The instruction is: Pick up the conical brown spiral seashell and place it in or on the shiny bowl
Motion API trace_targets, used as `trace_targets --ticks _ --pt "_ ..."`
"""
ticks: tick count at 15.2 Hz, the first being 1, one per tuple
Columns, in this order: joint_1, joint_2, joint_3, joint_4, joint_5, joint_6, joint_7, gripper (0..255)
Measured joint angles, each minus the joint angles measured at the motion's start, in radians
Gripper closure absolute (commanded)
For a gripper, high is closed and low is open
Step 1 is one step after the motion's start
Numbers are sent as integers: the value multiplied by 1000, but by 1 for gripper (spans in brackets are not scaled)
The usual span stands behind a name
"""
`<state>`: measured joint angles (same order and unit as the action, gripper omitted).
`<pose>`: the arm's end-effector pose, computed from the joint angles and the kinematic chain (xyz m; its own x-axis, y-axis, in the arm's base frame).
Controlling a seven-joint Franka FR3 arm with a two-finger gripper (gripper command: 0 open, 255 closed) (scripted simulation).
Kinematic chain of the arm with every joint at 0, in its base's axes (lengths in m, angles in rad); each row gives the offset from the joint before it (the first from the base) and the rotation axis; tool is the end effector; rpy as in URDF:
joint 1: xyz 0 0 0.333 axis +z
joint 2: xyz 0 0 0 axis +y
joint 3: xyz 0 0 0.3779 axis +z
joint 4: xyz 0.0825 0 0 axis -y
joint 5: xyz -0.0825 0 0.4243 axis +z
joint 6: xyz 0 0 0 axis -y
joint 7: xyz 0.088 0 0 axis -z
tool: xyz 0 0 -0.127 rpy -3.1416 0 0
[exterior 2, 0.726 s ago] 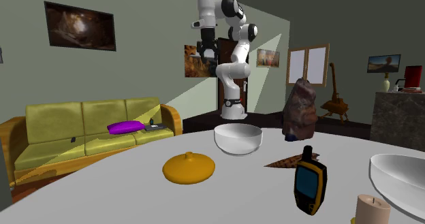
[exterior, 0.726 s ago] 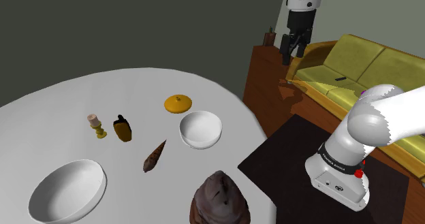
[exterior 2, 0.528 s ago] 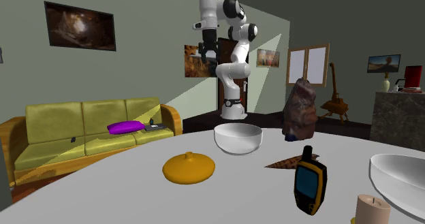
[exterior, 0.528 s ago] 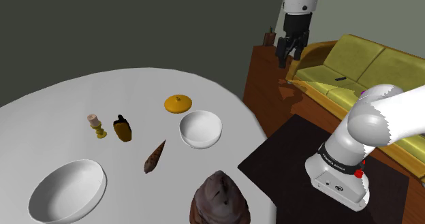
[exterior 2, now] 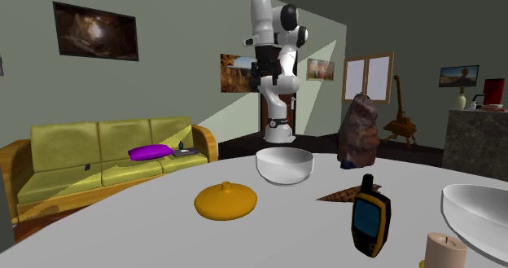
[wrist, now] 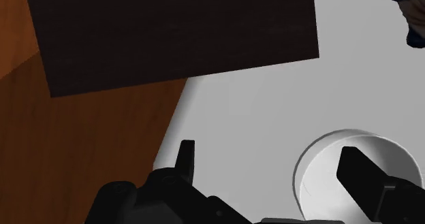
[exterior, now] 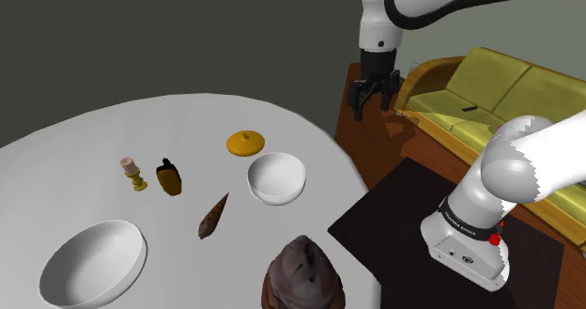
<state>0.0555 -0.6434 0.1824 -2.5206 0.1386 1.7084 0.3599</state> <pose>0.3223 0.0998 0.4912 0.9652 -0.1978 -0.1709 -0.1938 -0.9802 0.0399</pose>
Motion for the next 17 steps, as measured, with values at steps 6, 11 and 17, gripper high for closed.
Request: trace_targets --ticks 6,11,17 --pt "21 149 116 21 92 134 189 0" --pt "25 318 202 63 128 271 337 0" --pt "31 540 282 165 114 404 531 0"
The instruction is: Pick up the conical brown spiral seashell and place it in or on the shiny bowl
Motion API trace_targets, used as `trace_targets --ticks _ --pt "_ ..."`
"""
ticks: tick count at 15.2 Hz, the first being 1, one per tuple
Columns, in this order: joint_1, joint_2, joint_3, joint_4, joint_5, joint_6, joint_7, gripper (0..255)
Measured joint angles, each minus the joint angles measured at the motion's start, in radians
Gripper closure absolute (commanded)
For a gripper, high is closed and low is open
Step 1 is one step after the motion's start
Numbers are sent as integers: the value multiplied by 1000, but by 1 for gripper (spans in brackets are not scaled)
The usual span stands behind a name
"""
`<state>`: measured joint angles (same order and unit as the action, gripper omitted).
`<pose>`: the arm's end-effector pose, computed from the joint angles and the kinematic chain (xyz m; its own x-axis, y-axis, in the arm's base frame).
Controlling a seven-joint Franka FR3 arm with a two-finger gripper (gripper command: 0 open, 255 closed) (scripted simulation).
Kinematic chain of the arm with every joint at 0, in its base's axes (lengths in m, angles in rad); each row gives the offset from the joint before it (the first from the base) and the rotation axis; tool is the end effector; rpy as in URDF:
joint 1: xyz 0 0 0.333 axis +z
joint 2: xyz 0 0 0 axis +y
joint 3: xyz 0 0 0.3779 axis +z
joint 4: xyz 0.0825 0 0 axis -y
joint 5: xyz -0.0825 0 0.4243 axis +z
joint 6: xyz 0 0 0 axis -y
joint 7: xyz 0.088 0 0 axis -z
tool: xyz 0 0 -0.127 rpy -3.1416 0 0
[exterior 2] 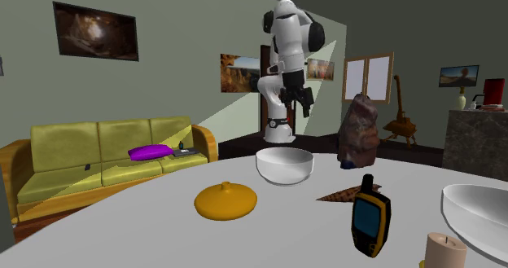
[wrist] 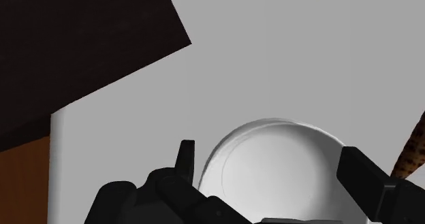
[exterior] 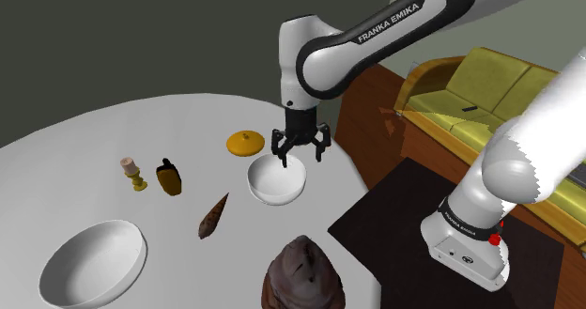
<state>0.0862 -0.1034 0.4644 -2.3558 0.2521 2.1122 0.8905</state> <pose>0.4137 0.2735 0.3715 0.8597 -0.4643 -0.2130 -0.4693 -0.8825 0.0295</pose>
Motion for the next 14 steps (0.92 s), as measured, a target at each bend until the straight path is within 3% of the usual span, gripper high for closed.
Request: trace_targets --ticks 7,14 --pt "47 296 30 185 -99 120 245 0" --pt "144 583 -20 432 -195 170 444 0"
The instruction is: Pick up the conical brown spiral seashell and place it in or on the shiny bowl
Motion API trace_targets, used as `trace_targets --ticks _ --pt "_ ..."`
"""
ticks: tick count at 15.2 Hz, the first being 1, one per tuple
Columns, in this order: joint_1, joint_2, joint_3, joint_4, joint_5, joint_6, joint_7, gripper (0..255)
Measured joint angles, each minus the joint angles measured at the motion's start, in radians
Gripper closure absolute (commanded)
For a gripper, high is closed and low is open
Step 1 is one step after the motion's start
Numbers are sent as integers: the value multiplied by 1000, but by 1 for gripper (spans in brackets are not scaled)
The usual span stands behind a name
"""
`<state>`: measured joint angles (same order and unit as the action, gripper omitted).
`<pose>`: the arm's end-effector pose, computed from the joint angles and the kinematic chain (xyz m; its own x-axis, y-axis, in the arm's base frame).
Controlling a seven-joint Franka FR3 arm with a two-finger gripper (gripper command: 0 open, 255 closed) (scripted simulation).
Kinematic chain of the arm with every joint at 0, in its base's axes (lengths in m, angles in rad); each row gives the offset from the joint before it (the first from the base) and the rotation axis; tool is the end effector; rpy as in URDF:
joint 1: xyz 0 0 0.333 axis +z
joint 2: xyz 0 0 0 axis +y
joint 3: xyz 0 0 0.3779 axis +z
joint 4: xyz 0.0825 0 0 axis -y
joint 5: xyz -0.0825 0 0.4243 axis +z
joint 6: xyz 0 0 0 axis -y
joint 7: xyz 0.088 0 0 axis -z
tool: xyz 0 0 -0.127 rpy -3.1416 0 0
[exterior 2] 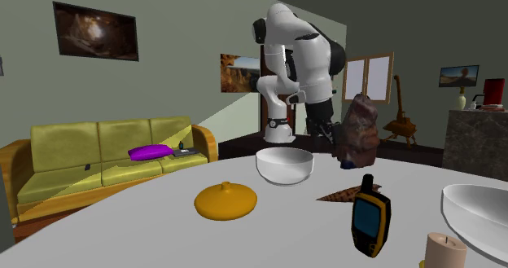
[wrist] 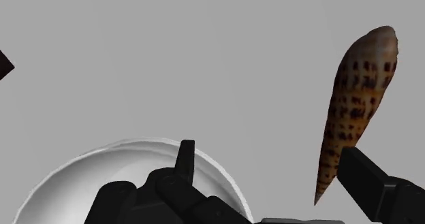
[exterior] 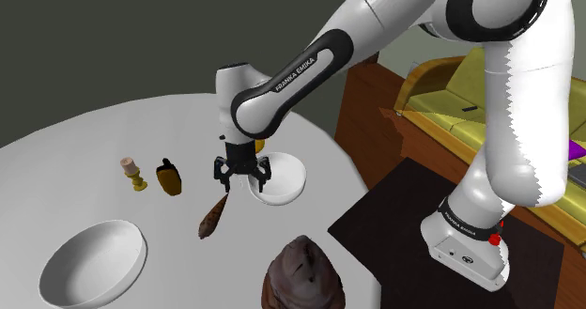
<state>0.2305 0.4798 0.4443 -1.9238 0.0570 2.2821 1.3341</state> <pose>0.5314 0.4076 0.2640 0.7156 -0.6518 -0.2512 -0.6675 -0.7441 0.0293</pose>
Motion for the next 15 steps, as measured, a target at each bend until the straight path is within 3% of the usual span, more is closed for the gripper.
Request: trace_targets --ticks 8,15 --pt "120 312 -73 367 -45 -25 154 0" --pt "151 390 -87 407 -55 18 174 0"
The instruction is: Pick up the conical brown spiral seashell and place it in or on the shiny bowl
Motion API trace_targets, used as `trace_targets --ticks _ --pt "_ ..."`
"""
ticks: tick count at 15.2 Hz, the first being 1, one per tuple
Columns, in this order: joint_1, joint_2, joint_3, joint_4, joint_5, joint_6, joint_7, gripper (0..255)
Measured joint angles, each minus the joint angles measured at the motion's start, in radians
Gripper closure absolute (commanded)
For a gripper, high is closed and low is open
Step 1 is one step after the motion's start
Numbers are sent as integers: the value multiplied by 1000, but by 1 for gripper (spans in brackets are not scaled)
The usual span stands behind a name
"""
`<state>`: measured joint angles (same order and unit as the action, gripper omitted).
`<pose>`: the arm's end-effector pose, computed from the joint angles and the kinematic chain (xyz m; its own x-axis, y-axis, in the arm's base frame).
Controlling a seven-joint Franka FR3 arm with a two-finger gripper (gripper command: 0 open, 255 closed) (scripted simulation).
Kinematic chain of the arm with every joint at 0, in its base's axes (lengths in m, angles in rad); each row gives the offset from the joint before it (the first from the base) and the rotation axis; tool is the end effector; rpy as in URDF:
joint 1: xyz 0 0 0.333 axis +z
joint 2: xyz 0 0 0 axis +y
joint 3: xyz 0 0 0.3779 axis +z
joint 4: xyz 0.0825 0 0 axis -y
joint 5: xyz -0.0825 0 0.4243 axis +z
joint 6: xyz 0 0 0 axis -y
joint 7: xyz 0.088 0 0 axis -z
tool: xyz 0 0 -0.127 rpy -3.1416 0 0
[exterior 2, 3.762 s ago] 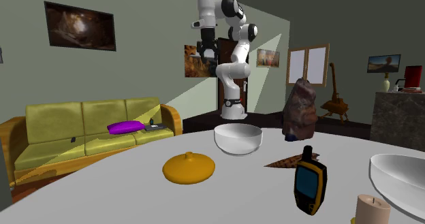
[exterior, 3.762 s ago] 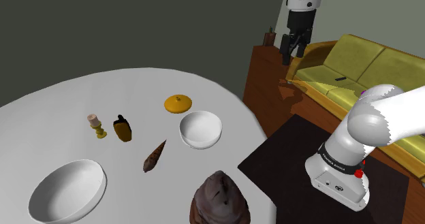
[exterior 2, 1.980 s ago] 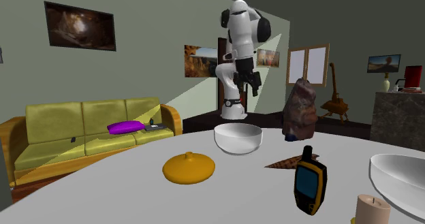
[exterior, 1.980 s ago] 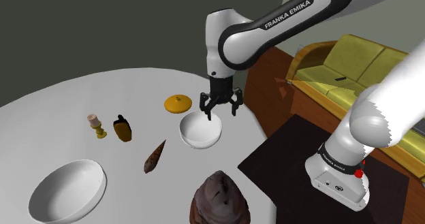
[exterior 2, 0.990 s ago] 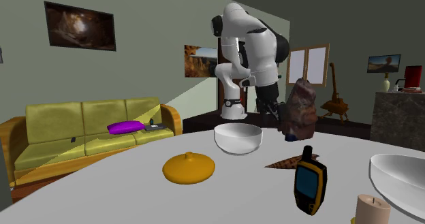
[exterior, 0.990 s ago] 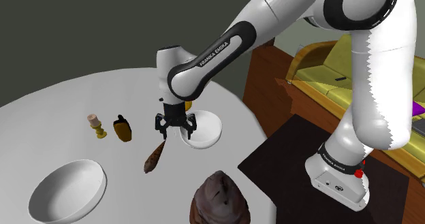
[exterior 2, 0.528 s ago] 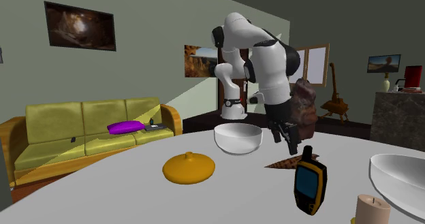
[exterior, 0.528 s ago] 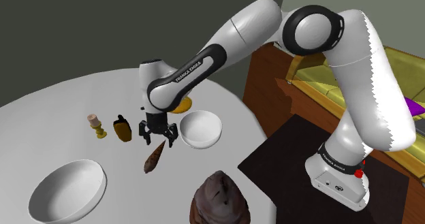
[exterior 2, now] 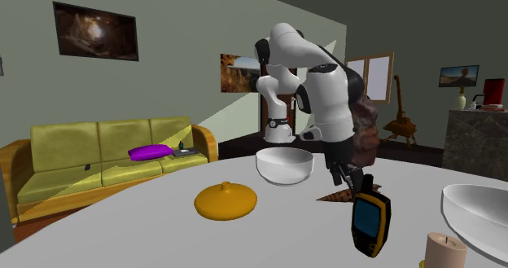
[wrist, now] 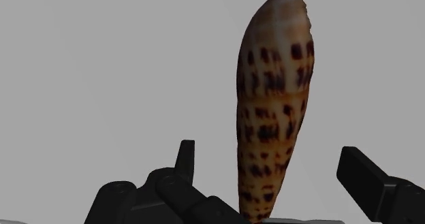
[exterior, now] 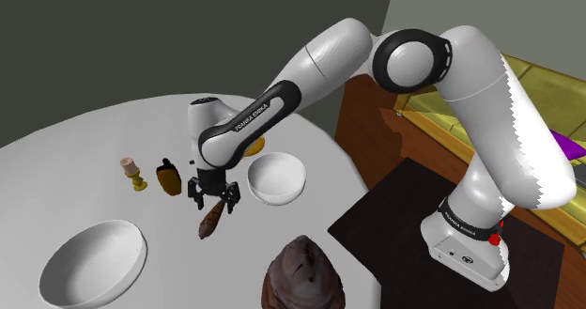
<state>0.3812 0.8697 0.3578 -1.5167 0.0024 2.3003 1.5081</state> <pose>0.6044 0.4890 0.1589 0.6060 -0.7476 -0.2720 -0.7701 -0.6370 0.0352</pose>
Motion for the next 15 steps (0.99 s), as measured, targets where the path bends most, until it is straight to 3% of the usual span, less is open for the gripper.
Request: trace_targets --ticks 7,8,15 --pt "6 18 -3 7 -3 12 1 0" --pt "6 18 -3 7 -3 12 1 255" --pt "6 18 -3 7 -3 12 1 255"
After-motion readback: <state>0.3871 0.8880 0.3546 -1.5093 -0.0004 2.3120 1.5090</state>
